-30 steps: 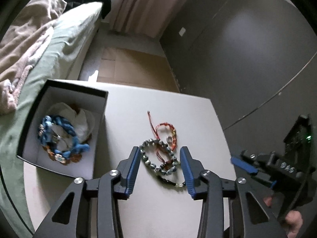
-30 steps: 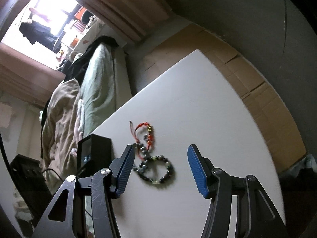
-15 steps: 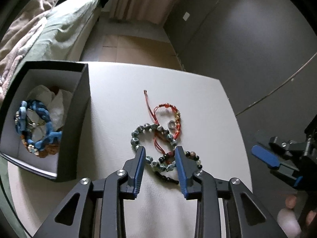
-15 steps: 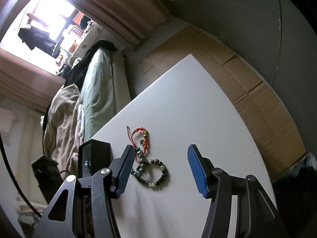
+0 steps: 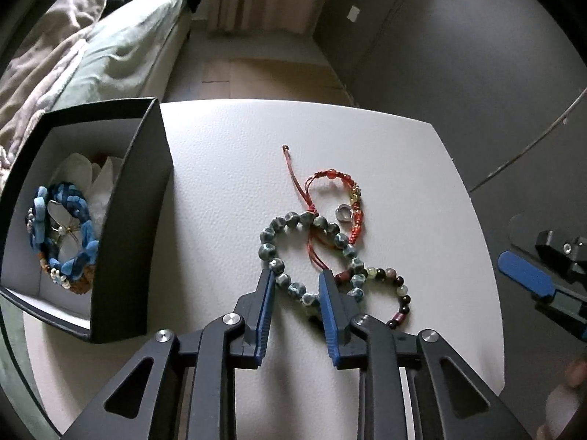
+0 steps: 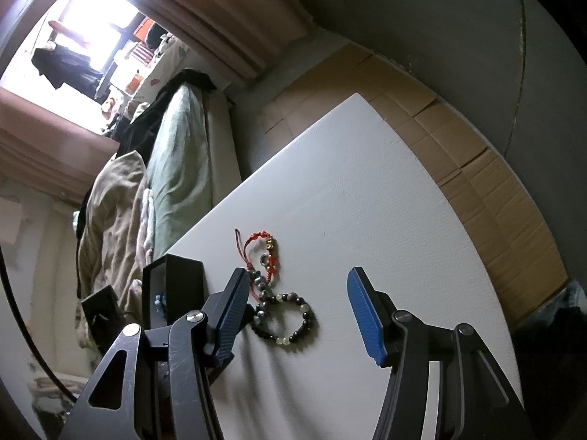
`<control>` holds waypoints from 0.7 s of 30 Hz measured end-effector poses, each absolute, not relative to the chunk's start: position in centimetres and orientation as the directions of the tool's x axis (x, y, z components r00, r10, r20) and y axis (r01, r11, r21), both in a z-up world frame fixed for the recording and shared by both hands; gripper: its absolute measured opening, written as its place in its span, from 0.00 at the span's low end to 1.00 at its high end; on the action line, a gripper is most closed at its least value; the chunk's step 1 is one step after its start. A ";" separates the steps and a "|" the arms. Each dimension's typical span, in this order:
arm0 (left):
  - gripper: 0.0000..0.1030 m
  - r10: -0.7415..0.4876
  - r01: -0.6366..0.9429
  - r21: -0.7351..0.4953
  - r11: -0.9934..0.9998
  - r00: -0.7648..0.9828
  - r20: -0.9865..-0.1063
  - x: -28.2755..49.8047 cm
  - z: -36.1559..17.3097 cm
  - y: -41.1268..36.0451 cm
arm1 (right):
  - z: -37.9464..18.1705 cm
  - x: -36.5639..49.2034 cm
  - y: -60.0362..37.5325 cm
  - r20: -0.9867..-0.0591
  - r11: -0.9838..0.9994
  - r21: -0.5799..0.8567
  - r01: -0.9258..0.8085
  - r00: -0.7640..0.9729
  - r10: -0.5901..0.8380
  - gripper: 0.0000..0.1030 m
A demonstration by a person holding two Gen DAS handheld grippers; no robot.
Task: Organize jewelry
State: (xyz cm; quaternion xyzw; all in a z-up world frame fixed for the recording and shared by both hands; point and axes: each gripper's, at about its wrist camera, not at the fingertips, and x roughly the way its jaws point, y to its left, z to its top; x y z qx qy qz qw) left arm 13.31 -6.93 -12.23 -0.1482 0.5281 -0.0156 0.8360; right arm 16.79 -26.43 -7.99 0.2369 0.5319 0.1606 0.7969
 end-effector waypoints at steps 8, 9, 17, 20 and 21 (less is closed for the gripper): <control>0.00 -0.271 -0.144 -0.383 0.912 0.488 -0.829 12.6 -10.2 -4.3 | -8.4 16.8 -24.9 -0.779 0.843 0.537 -0.023 0.370 0.506 0.55; 0.00 -0.278 -0.140 -0.393 0.909 0.499 -0.821 12.5 -9.7 -4.1 | -8.5 16.9 -24.7 -0.780 0.844 0.536 -0.026 0.368 0.507 0.55; 0.00 -0.290 -0.155 -0.402 0.903 0.470 -0.834 13.1 -9.7 -3.6 | -9.0 17.2 -22.8 -0.789 0.849 0.525 -0.049 0.346 0.508 0.55; 0.00 -0.315 -0.152 -0.417 0.896 0.442 -0.839 13.5 -10.2 -3.9 | -8.8 17.3 -22.7 -0.789 0.852 0.521 -0.051 0.352 0.503 0.55; 0.00 -0.306 -0.160 -0.404 0.901 0.428 -0.850 13.7 -10.5 -4.0 | -8.8 17.3 -22.8 -0.788 0.852 0.521 -0.049 0.356 0.502 0.55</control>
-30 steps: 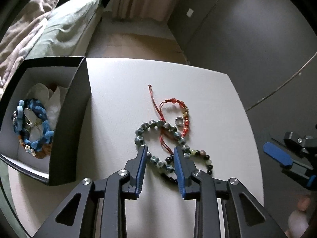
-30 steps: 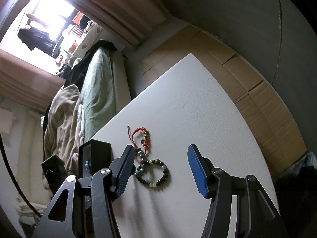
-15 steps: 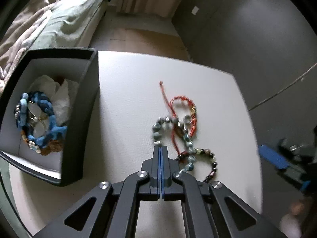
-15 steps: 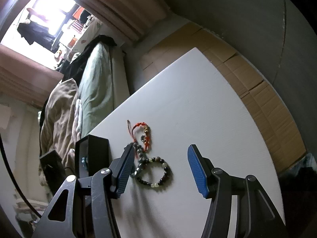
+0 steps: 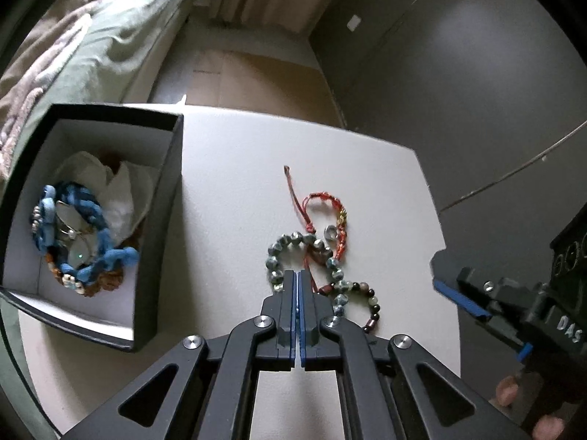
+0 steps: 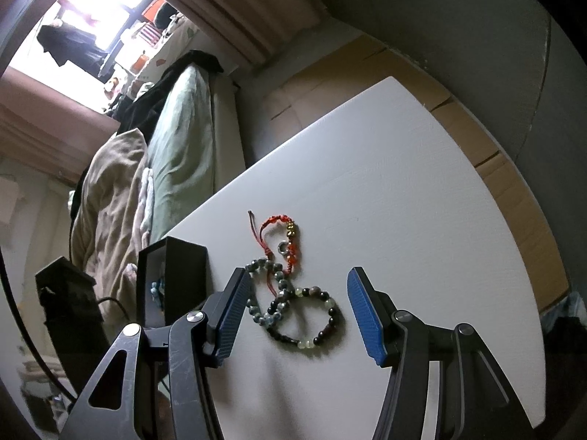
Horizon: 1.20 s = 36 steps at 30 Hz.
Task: Organize jewelry
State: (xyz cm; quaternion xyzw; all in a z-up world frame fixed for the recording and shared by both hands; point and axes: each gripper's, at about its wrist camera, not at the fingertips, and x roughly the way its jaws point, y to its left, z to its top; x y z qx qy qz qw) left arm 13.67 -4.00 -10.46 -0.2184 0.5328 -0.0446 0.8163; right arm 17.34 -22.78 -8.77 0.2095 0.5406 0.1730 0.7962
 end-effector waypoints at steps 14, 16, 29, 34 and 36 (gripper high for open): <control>0.01 -0.254 -0.147 -0.323 0.935 0.359 -0.898 14.4 -11.4 -6.1 | -8.6 18.0 -24.1 -0.777 0.838 0.545 -0.020 0.363 0.514 0.55; 0.01 -0.258 -0.150 -0.327 0.933 0.355 -0.899 14.3 -11.2 -6.0 | -8.6 17.9 -24.4 -0.776 0.836 0.548 -0.014 0.365 0.514 0.55; 0.02 -0.258 -0.166 -0.341 0.925 0.384 -0.887 13.3 -10.3 -4.7 | -8.5 17.6 -24.5 -0.777 0.838 0.546 -0.009 0.367 0.510 0.55; 0.09 -0.259 -0.177 -0.347 0.921 0.385 -0.886 13.2 -10.2 -4.1 | -8.6 17.6 -24.3 -0.780 0.840 0.543 -0.013 0.364 0.509 0.55; 0.44 -0.268 -0.176 -0.361 0.916 0.400 -0.876 13.0 -9.9 -3.9 | -8.6 17.6 -24.2 -0.780 0.840 0.543 -0.013 0.363 0.510 0.55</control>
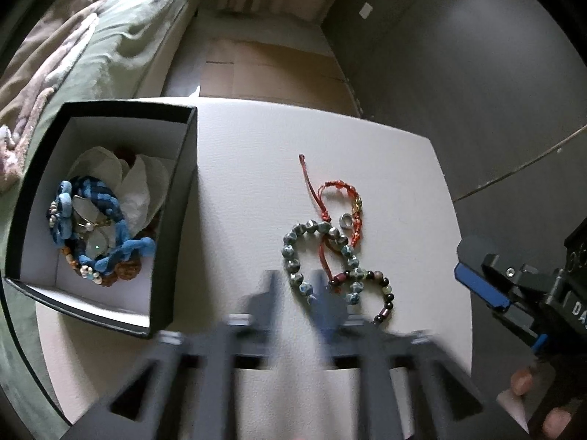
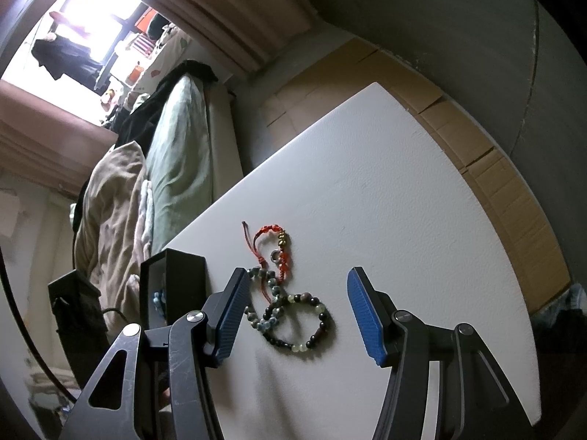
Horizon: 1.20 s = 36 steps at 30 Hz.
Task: Organize jewelry
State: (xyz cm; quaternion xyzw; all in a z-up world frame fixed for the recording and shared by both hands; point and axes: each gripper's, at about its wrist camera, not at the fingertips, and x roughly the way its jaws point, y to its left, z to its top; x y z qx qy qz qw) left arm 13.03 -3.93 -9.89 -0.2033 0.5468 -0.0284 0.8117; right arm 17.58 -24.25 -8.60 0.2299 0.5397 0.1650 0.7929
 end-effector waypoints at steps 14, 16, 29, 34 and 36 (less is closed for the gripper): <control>0.76 -0.259 -0.179 -0.363 0.914 0.432 -0.864 13.0 -9.4 -4.5 | -8.8 17.6 -24.1 -0.781 0.840 0.543 -0.006 0.366 0.507 0.55; 0.72 -0.265 -0.169 -0.367 0.915 0.433 -0.861 12.9 -9.4 -4.8 | -8.8 17.6 -24.2 -0.780 0.839 0.545 -0.002 0.368 0.507 0.55; 0.41 -0.176 -0.155 -0.262 0.953 0.421 -0.890 13.6 -11.4 -6.2 | -8.7 17.6 -24.8 -0.774 0.832 0.555 0.004 0.370 0.514 0.55; 0.32 -0.142 -0.142 -0.220 0.965 0.423 -0.895 13.9 -11.9 -6.8 | -8.7 17.6 -24.9 -0.776 0.834 0.552 0.002 0.366 0.513 0.55; 0.08 -0.116 -0.157 -0.197 0.968 0.417 -0.901 14.0 -12.0 -6.4 | -8.8 17.7 -24.8 -0.779 0.836 0.549 0.002 0.363 0.511 0.55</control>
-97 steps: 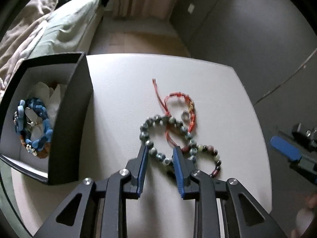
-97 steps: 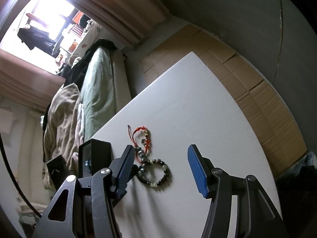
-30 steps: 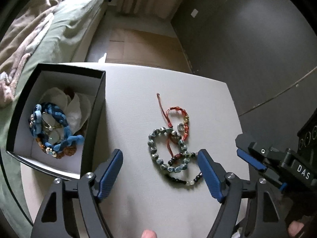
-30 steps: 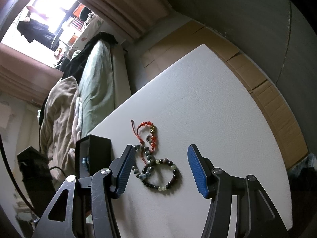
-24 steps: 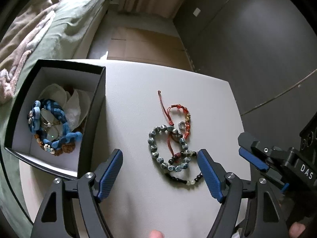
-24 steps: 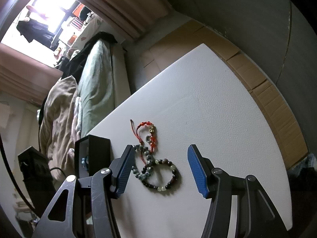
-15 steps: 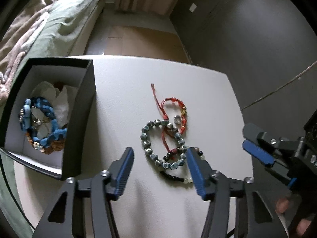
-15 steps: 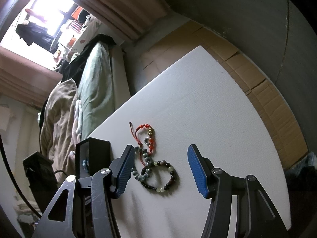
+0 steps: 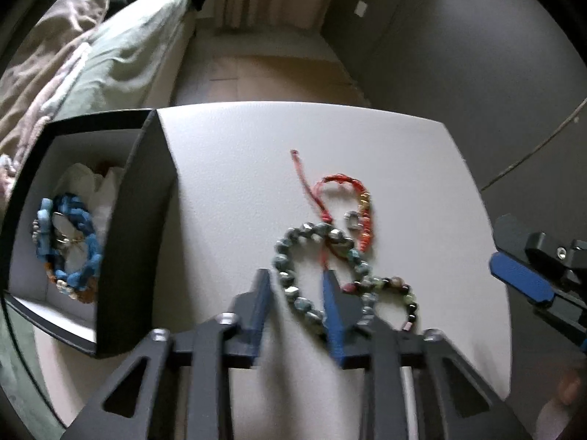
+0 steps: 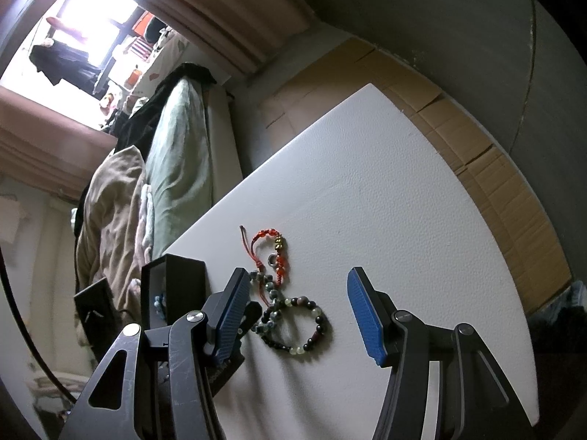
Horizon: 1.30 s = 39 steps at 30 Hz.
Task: Organize jewelry
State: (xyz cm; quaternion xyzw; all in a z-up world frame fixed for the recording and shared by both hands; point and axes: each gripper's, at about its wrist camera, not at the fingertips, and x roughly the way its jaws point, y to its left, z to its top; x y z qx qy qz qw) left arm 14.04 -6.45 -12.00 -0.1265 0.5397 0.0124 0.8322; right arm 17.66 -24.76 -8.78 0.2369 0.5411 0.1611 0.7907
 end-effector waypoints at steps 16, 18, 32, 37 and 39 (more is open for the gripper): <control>0.08 -0.253 -0.187 -0.419 0.889 0.564 -0.786 12.7 -7.3 -0.4 | -9.6 18.5 -20.6 -0.797 0.867 0.493 -0.072 0.363 0.483 0.53; 0.08 -0.256 -0.191 -0.432 0.882 0.574 -0.778 12.6 -6.9 0.3 | -9.8 18.7 -19.9 -0.803 0.874 0.479 -0.085 0.360 0.475 0.47; 0.08 -0.302 -0.188 -0.503 0.844 0.607 -0.735 12.8 -5.4 3.7 | -11.9 20.8 -16.9 -0.846 0.917 0.388 -0.090 0.361 0.393 0.34; 0.08 -0.300 -0.206 -0.527 0.825 0.630 -0.716 12.1 -4.7 5.2 | -12.3 21.3 -15.7 -0.855 0.945 0.303 -0.120 0.404 0.325 0.28; 0.08 -0.299 -0.204 -0.530 0.823 0.638 -0.709 11.7 -4.3 5.5 | -12.3 21.4 -15.2 -0.856 0.955 0.264 -0.136 0.423 0.297 0.24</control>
